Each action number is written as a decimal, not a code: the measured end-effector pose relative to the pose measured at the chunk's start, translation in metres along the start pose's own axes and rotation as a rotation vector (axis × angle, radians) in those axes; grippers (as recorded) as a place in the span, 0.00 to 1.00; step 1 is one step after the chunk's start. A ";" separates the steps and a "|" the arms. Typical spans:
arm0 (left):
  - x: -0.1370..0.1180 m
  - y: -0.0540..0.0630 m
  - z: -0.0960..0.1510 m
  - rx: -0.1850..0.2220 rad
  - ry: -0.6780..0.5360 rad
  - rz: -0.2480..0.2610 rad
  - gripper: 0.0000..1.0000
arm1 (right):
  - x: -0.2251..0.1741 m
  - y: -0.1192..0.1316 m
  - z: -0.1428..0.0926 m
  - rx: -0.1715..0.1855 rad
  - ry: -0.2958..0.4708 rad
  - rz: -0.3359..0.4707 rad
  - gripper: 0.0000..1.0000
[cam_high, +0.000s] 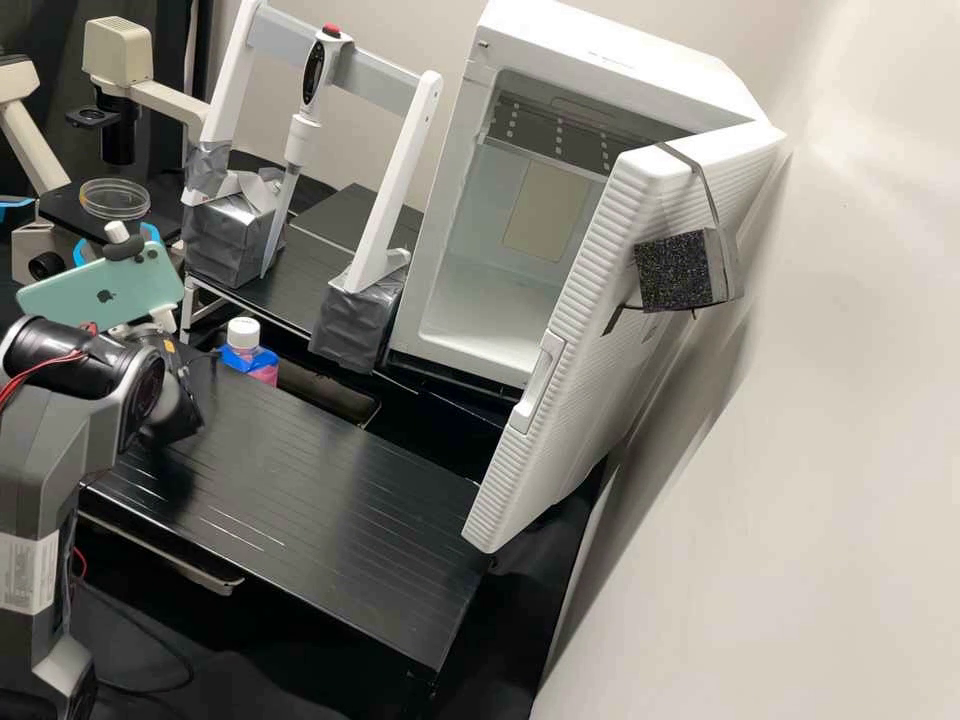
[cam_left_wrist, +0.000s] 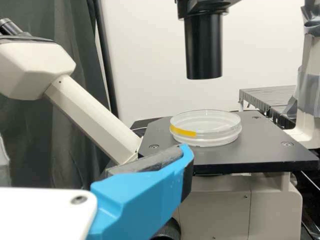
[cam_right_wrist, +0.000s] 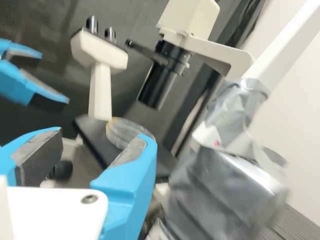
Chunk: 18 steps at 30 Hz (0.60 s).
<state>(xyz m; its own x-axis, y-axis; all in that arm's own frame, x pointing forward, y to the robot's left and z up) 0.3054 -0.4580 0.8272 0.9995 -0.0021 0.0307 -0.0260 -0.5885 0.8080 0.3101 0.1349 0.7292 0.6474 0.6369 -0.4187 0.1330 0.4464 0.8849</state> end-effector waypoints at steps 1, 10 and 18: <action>0.000 0.000 0.000 0.000 0.000 0.000 1.00 | -0.008 -0.002 -0.004 -0.023 -0.015 -0.006 1.00; 0.000 0.000 0.000 0.000 0.000 0.000 1.00 | -0.075 -0.008 -0.056 -0.179 -0.144 0.012 1.00; 0.000 0.000 0.000 0.000 0.000 -0.001 1.00 | -0.124 0.002 -0.091 -0.189 -0.140 0.104 1.00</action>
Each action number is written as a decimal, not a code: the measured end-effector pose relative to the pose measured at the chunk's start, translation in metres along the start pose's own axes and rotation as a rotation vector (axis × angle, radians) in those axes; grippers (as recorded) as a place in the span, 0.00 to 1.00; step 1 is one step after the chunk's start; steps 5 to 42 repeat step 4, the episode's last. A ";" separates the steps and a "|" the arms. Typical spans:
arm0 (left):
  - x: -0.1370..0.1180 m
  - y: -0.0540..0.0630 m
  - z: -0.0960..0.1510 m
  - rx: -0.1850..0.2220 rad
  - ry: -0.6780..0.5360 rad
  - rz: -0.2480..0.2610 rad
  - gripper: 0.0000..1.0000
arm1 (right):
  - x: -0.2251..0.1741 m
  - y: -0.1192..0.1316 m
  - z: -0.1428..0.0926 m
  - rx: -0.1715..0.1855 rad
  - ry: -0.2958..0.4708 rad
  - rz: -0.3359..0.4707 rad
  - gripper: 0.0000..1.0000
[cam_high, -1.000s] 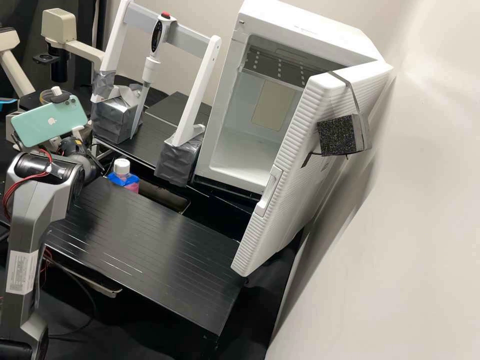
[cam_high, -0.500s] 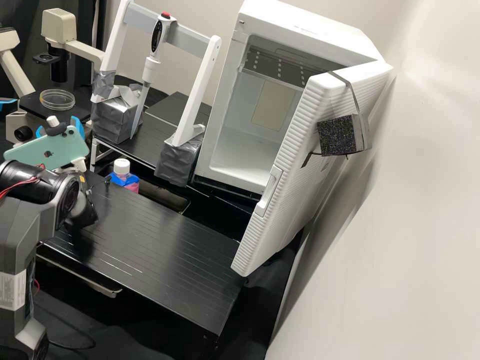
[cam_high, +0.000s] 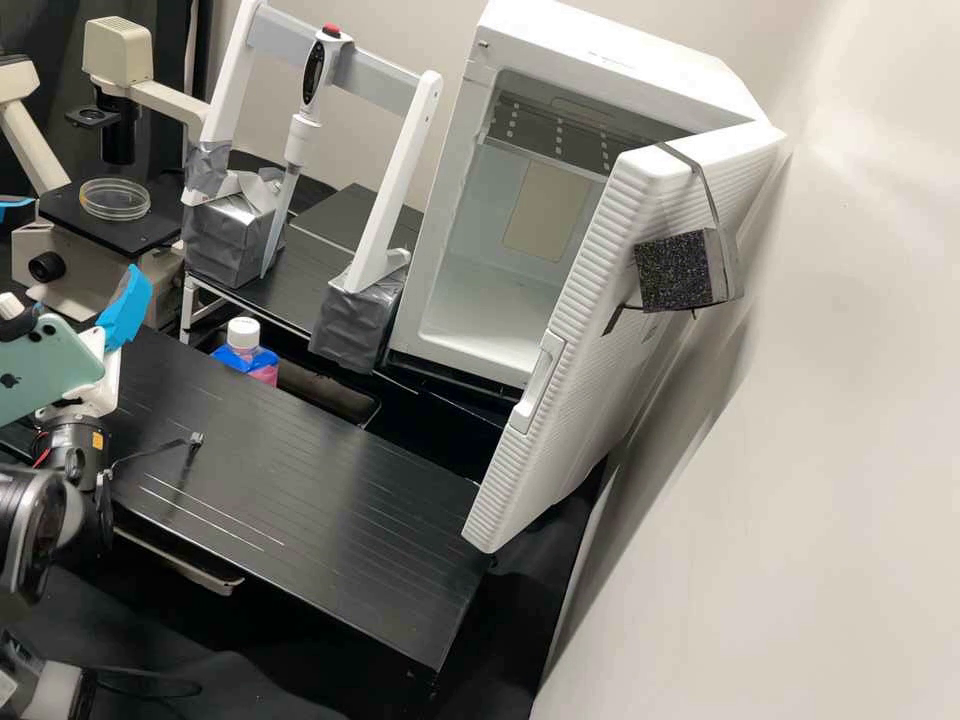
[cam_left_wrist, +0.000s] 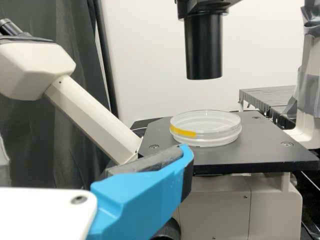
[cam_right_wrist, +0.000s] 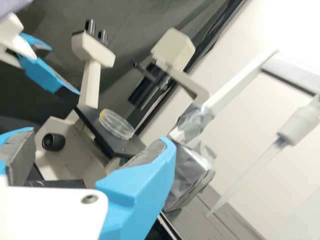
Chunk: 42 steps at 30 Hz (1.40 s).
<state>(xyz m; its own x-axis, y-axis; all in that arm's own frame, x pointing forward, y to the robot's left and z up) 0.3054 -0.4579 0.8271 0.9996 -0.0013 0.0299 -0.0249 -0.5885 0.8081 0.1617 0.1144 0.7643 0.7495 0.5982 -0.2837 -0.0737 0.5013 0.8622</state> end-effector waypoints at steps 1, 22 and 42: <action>0.000 0.000 0.000 0.000 0.000 0.000 1.00 | -0.003 0.001 -0.001 0.006 0.002 0.006 1.00; 0.000 0.000 0.000 0.000 0.000 0.000 1.00 | -0.013 0.005 -0.005 0.038 0.007 0.039 1.00; 0.000 0.000 0.000 0.000 0.000 0.000 1.00 | -0.013 0.005 -0.005 0.038 0.007 0.039 1.00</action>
